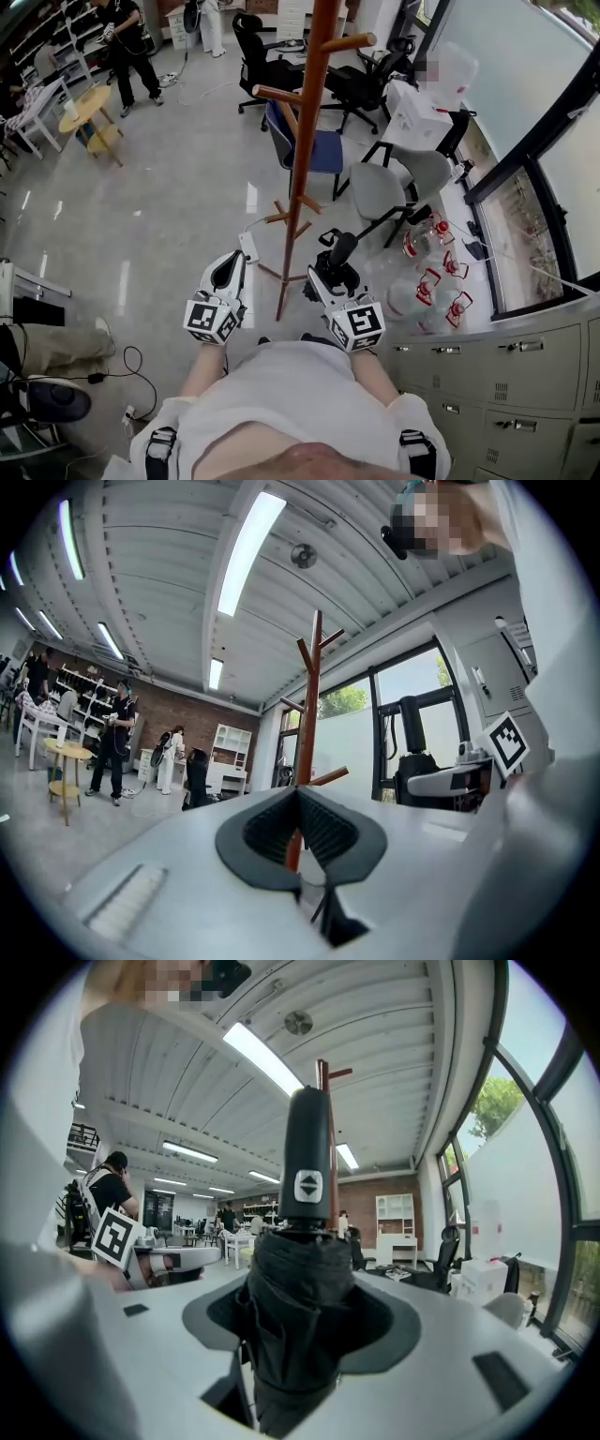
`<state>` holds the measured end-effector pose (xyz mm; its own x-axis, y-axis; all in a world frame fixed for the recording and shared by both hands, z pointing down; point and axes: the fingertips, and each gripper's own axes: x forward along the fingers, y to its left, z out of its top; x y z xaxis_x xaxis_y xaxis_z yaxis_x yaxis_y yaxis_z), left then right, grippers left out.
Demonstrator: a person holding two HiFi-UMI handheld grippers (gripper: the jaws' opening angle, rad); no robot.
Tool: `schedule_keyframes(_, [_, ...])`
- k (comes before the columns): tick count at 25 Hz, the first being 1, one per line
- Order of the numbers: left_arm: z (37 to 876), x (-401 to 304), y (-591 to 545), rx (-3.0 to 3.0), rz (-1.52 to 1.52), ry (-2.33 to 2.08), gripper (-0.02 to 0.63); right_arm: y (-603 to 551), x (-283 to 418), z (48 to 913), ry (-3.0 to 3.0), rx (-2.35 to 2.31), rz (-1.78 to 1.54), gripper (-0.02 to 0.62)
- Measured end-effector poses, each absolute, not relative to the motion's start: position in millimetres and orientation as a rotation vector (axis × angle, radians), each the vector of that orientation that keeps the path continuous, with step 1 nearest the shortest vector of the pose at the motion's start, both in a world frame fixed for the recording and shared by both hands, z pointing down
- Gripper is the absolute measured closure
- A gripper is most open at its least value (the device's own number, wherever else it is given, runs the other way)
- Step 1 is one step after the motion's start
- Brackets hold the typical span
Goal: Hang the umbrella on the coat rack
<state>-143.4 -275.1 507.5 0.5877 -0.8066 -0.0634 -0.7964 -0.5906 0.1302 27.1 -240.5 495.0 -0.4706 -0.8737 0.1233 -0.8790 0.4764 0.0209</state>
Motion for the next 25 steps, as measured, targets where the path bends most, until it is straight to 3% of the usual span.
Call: schedule_keyframes(25, [504,-126,-305,2.634,-0.150,-1.550,0.597,-316,37,549,-2.640,1.322,0.212,0.333])
